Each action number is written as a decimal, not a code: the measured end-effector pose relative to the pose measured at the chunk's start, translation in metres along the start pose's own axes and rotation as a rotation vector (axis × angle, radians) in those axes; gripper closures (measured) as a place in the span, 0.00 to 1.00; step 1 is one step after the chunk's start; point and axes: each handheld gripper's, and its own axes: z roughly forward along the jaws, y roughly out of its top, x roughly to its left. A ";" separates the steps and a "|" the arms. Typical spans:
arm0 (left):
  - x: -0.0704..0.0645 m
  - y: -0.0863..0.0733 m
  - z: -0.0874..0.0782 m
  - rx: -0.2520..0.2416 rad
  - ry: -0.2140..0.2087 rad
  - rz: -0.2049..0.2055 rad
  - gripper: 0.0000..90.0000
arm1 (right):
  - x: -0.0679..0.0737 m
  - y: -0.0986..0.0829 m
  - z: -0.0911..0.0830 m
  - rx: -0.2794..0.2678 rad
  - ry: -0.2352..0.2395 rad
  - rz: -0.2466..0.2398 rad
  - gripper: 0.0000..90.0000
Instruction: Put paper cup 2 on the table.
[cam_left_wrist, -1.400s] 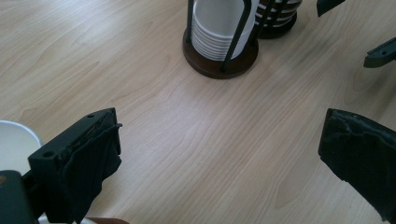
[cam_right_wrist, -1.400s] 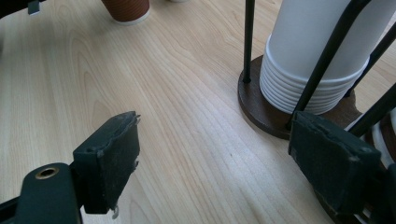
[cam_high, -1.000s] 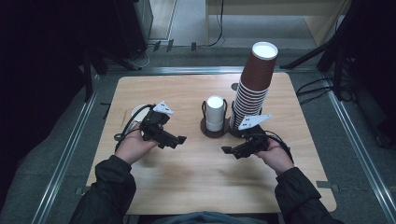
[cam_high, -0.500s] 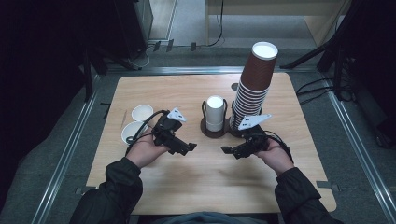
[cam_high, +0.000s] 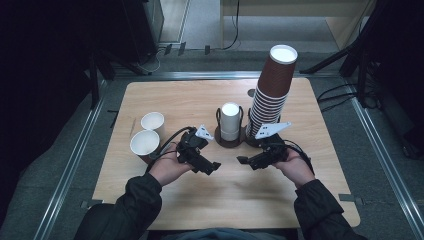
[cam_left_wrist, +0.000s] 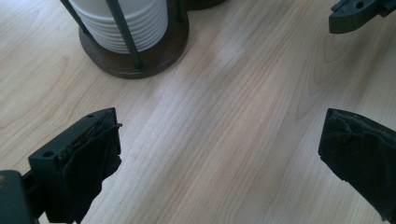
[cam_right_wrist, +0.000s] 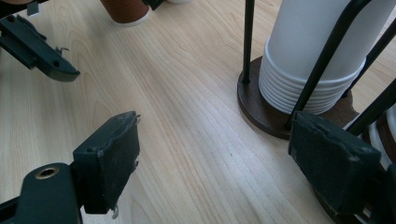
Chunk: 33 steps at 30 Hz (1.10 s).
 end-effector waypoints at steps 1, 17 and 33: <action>-0.001 0.000 0.002 0.001 0.000 0.000 0.00 | 0.000 0.000 0.000 0.001 0.000 0.000 0.19; -0.004 -0.007 0.027 -0.013 0.015 -0.011 0.00 | 0.000 -0.001 0.000 0.004 -0.007 -0.004 0.19; 0.000 -0.010 0.029 -0.026 0.023 -0.013 0.00 | 0.001 -0.003 -0.002 0.007 -0.011 -0.007 0.19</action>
